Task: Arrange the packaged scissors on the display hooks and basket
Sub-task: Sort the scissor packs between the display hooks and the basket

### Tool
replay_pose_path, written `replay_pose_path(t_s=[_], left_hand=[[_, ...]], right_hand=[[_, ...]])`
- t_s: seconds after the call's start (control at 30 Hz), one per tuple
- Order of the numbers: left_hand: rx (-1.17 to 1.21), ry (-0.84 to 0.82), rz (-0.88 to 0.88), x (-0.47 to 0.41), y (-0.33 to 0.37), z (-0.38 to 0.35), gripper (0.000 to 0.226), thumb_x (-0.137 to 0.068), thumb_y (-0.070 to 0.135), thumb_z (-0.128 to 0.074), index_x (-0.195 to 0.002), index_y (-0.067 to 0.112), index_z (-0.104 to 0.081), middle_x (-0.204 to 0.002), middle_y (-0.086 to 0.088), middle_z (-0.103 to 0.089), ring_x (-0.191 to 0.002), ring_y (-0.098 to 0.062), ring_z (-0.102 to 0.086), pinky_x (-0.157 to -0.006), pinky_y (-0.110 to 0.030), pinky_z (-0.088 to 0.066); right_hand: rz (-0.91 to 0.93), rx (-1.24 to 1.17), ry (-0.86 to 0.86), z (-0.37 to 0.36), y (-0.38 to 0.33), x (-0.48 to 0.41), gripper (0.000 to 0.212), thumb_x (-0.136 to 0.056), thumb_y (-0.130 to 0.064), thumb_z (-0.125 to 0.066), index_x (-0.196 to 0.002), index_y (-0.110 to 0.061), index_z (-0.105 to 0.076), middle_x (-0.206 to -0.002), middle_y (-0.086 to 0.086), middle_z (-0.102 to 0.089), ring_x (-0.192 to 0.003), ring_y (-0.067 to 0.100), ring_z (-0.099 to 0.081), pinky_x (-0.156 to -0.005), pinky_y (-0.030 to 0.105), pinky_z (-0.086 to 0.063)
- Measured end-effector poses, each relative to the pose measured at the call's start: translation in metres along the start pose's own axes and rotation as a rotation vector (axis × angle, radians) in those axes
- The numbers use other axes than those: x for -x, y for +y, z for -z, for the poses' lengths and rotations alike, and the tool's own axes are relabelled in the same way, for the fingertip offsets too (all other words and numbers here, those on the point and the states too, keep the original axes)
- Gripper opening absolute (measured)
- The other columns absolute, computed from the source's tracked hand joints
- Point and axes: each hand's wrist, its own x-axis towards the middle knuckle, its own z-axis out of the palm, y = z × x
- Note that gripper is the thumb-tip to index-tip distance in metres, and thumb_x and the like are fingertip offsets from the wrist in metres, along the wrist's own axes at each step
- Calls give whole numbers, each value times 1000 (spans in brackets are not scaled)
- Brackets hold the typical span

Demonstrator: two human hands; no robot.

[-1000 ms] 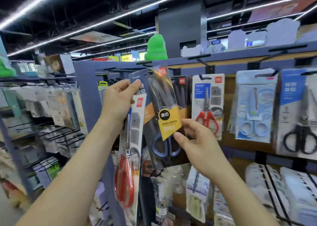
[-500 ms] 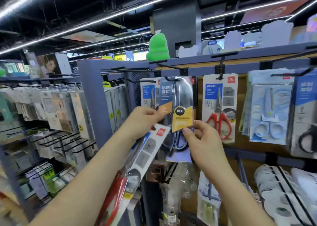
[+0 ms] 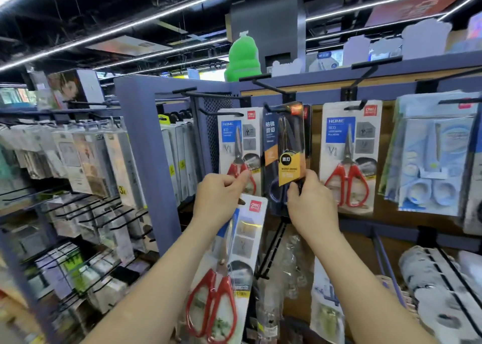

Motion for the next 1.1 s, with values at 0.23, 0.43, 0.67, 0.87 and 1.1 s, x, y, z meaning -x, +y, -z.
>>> replay_pose_path(t_s=[0.23,0.43,0.67,0.87,1.1], left_hand=[[230,289,-86,-9,12,26,69,-93,48,-60,-55,-9,-46,-62,-33,-57,-49,-34,-51,-51,-29,-36],[328,409,-179,-16,43,47,62,-97,42,-55,-47,12,-34,-36,9,-32,-37,-7,-33,-45,-23,-29],[210,240,-224,-23,47,83,23,-92,13,-66,-94,36,-69,-100,9,-71,-91,-2,-68,-77,-26,-58],[-281,437,-276,-36,50,76,22,-100,22,-51,-119,18,-61,-120,-6,-56,-109,-16,-51,-83,-16,-30],[-527,473,-176,-37,63,67,29,-104,28,-37,-120,11,-53,-127,-8,-49,-103,-32,-54,-75,-36,-32]], right_hand=[[81,-595,-624,30,-11,63,74,-79,-73,-60,-141,-35,-46,-140,-14,-55,-129,5,-51,-108,38,-44],[-71,-688,-746,-5,-12,87,9,-98,-19,-60,-98,-28,-63,-82,-18,-68,-83,3,-69,-71,39,-62],[66,-803,-558,-2,-28,62,24,-98,-19,-59,-90,-41,-66,-88,-4,-72,-79,20,-72,-55,32,-58],[32,-818,-587,-7,-43,58,10,-98,-21,-58,-105,-27,-63,-102,6,-71,-84,30,-72,-54,32,-58],[18,-794,-567,-10,-50,57,8,-97,-25,-59,-103,-20,-62,-104,14,-68,-79,33,-72,-53,37,-60]])
